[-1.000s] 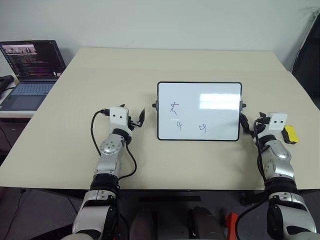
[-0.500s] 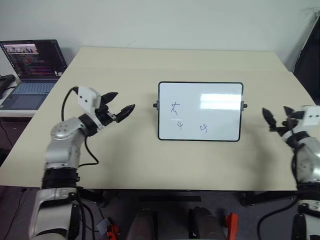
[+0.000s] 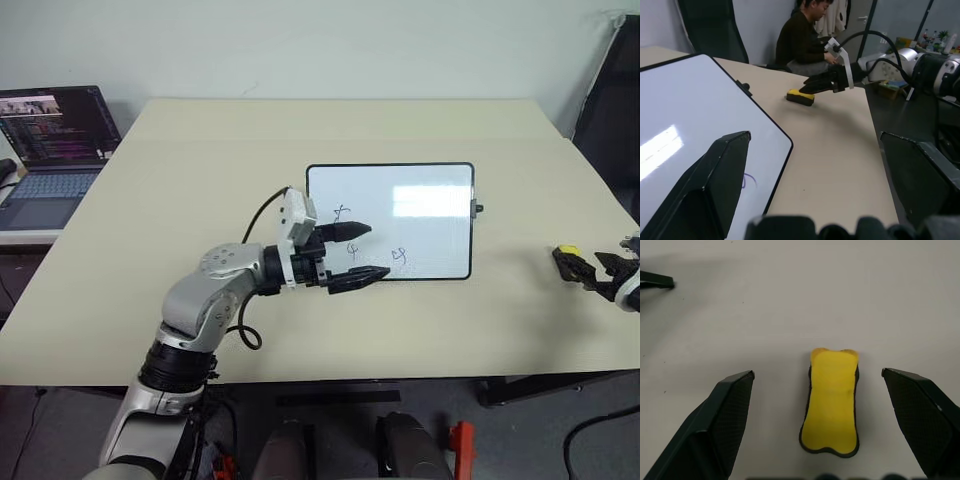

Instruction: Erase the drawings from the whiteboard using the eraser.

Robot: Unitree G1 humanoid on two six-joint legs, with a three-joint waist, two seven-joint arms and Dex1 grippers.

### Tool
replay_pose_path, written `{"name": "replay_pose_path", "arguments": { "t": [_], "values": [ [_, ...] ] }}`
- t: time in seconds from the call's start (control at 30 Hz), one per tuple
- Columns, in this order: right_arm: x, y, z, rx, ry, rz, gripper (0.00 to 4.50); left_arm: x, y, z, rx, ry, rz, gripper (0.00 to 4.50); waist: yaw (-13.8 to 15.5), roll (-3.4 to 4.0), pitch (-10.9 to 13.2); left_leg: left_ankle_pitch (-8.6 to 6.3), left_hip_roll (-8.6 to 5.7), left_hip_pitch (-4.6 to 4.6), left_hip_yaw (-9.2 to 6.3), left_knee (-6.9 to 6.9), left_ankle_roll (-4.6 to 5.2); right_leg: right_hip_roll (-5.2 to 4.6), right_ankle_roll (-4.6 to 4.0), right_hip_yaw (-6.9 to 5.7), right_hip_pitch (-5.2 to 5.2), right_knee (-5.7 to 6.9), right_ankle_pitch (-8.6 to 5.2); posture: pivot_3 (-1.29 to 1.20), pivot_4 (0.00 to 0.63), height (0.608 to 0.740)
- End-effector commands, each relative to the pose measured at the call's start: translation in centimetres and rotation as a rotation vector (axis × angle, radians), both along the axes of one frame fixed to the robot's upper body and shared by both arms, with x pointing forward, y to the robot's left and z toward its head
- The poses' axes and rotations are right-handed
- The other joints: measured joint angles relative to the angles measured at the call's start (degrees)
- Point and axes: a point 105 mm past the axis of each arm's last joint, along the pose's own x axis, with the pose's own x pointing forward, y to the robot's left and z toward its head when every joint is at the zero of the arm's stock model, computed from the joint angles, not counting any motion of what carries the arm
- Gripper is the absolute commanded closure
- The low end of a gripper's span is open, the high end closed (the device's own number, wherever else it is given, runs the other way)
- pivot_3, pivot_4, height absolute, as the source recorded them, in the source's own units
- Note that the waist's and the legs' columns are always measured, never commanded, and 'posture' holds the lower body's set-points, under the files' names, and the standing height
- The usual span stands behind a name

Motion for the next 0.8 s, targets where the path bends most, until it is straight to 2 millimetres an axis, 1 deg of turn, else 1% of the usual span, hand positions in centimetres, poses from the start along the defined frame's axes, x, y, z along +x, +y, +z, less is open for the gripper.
{"name": "replay_pose_path", "arguments": {
  "t": [0.03, 0.27, 0.4, 0.8],
  "values": [
    [0.6, -0.6, 1.6, -0.045, -0.032, -0.005, 0.02, -0.5, -0.3, 0.7, 0.007, -0.058, -0.015, 0.00, 0.07, 0.00, 0.00, 0.00, -0.01, -0.01, -0.01, 0.00, 0.00, 0.00, 0.01, 0.00, 0.00, -0.01, 0.00, 0.00, 0.150, 0.740],
    [1.4, -0.8, 0.2, -0.048, 0.006, -0.064, 0.02, -0.6, -0.4, 0.6, 0.012, -0.067, -0.013, 0.00, 0.59, 0.00, 0.00, 0.00, -0.04, -0.13, -0.03, 0.00, 0.00, -0.03, 0.06, -0.03, -0.01, -0.18, 0.03, 0.00, 0.150, 0.740],
    [1.6, -1.1, 0.0, -0.035, -0.003, -0.111, 0.02, -0.7, -0.3, 0.4, 0.019, -0.064, -0.008, 0.00, 0.56, 0.01, 0.00, 0.00, -0.03, -0.12, -0.03, 0.00, 0.00, -0.03, 0.05, -0.02, -0.01, -0.16, 0.03, 0.00, 0.150, 0.740],
    [1.9, -0.7, -1.2, -0.032, 0.033, -0.121, 0.02, -0.5, -0.2, -0.3, 0.052, -0.067, 0.015, 0.00, 0.46, 0.01, 0.00, 0.00, -0.03, -0.11, -0.02, 0.00, 0.00, -0.03, 0.06, -0.02, -0.01, -0.16, 0.03, 0.00, 0.150, 0.740]
  ]
}}
